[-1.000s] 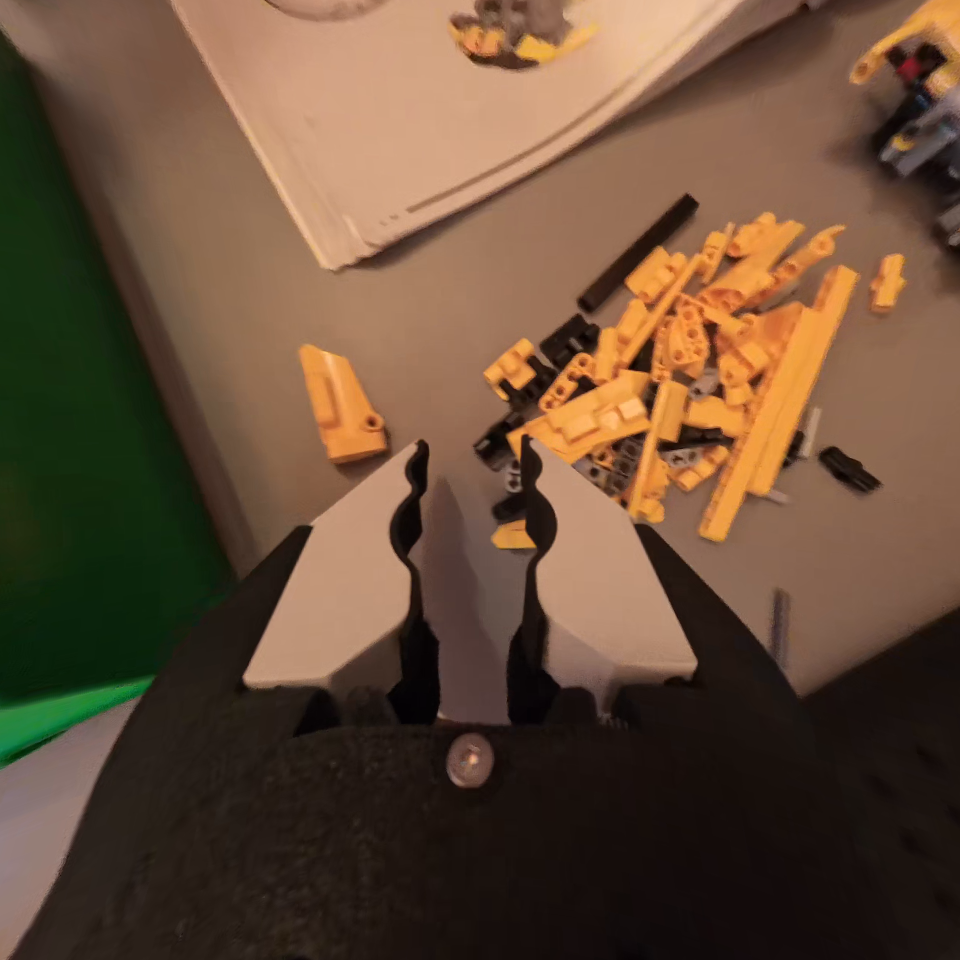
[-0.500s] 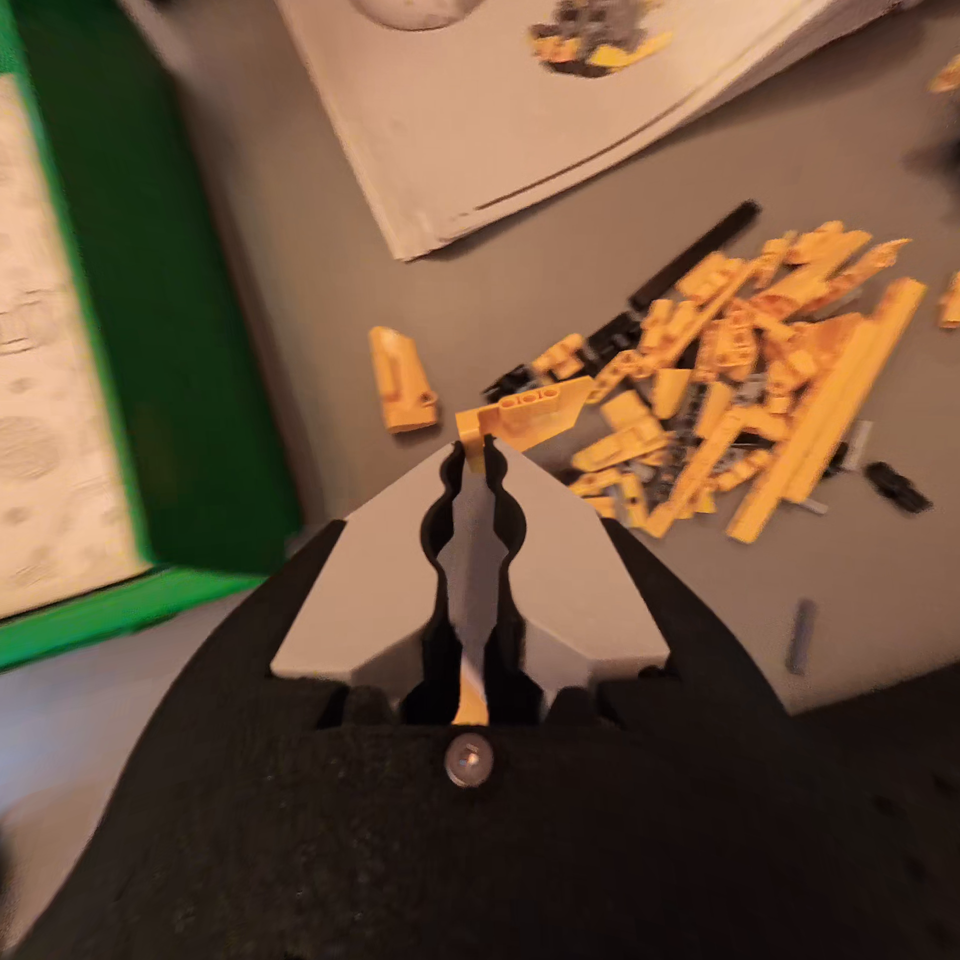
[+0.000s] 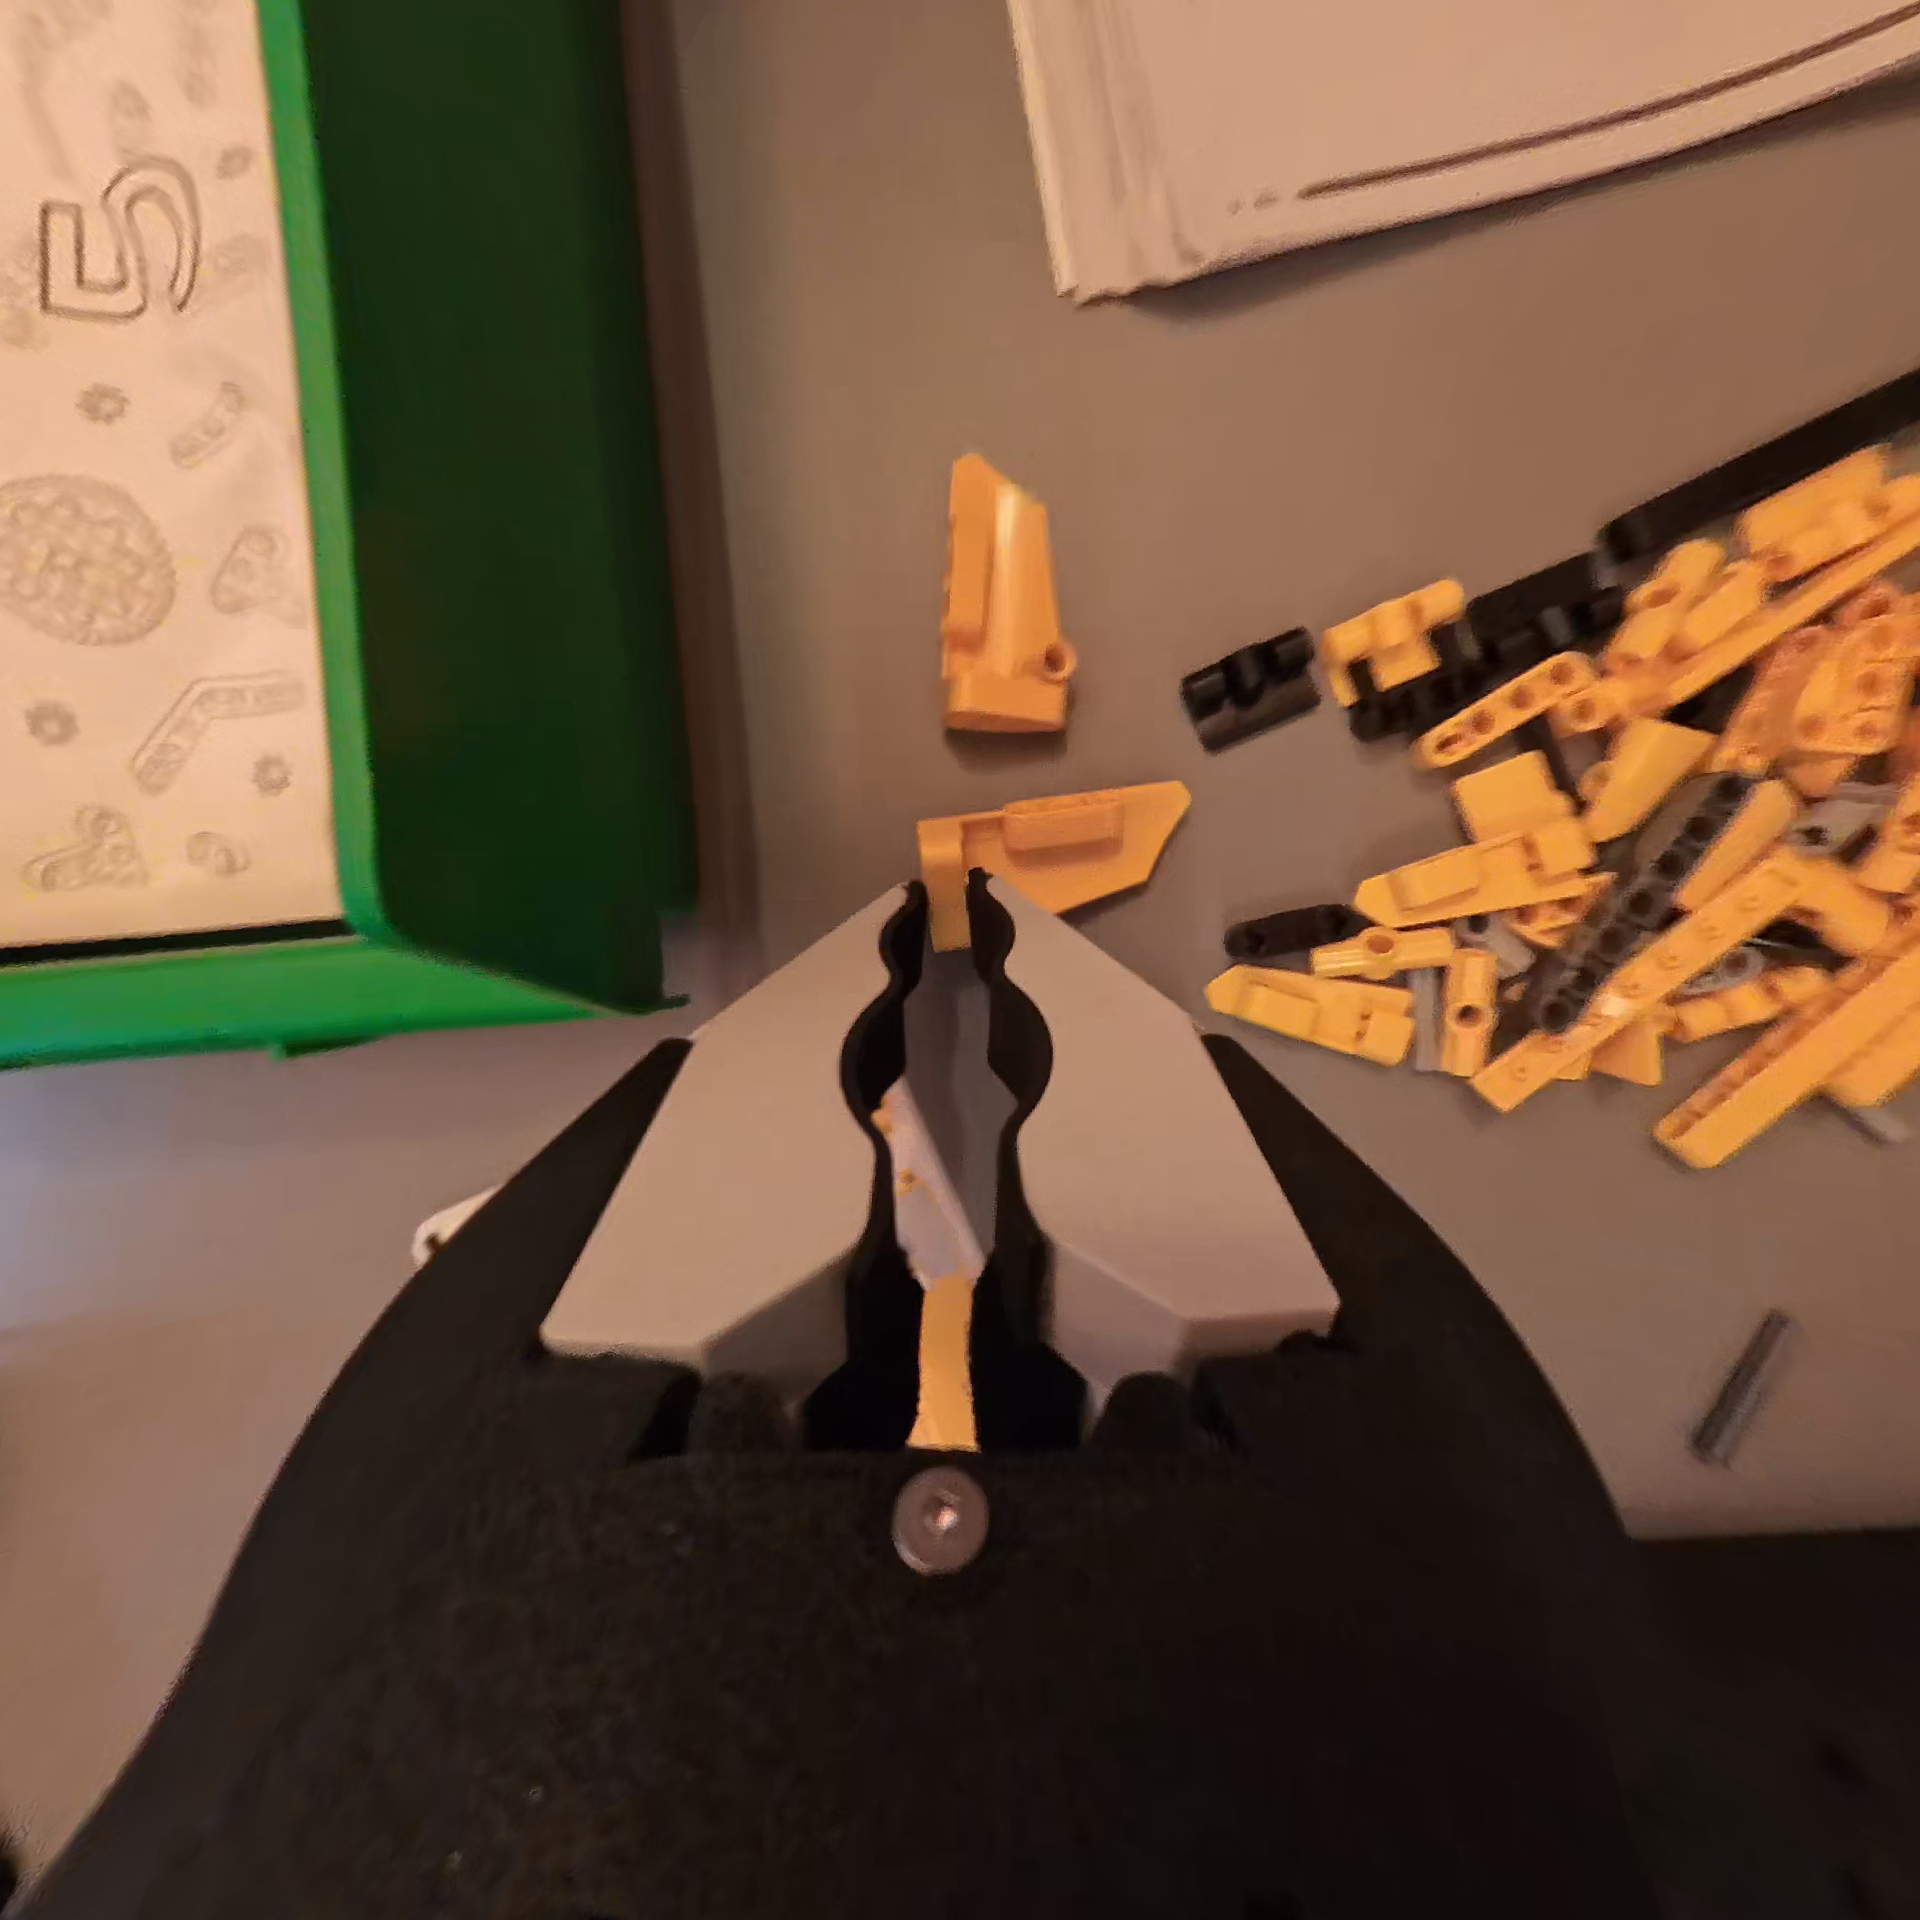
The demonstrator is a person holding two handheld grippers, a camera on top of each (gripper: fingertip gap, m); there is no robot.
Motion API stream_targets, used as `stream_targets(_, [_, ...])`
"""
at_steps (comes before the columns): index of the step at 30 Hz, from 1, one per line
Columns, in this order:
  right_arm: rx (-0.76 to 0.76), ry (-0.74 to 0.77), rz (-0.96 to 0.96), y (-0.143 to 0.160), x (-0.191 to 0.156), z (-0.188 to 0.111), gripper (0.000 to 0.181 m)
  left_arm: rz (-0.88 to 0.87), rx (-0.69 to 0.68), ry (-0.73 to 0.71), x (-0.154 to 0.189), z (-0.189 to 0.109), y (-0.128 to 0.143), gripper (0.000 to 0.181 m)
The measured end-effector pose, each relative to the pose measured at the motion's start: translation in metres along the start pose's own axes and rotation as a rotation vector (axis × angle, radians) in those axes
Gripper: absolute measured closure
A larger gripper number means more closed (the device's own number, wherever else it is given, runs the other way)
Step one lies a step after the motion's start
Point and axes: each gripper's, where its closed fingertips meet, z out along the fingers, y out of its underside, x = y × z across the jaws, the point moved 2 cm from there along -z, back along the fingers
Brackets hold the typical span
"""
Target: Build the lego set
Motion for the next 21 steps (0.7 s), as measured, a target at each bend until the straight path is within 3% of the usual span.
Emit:
stream_targets(3, [-0.001,0.003,-0.003,0.0,0.0,0.0,0.168,0.078,0.068,0.072,0.013,-0.009,-0.009,0.174])
stream_targets(6, [-0.005,-0.003,0.002,0.001,0.0,0.001,0.168,0.192,0.117,-0.106,-0.011,-0.014,-0.019,0.174])
stream_targets(11, [-0.015,-0.01,-0.014,0.002,-0.004,0.003,0.168,0.203,0.015,0.006,-0.005,0.005,-0.015,0.174])
stream_targets(13, [-0.021,0.004,-0.027,0.004,-0.002,0.002,0.169,0.25,-0.055,-0.023,-0.008,0.012,-0.008,0.173])
stream_targets(15, [-0.023,0.008,-0.026,0.004,-0.001,0.001,0.169,0.253,-0.042,-0.067,-0.013,0.013,-0.013,0.172])
stream_targets(18, [-0.017,0.002,-0.012,0.004,0.0,0.001,0.169,0.213,0.026,-0.05,-0.008,0.004,-0.021,0.152])
stream_targets(21, [-0.018,0.0,-0.008,0.004,0.001,0.001,0.169,0.177,0.086,-0.039,-0.007,-0.016,-0.019,0.151])
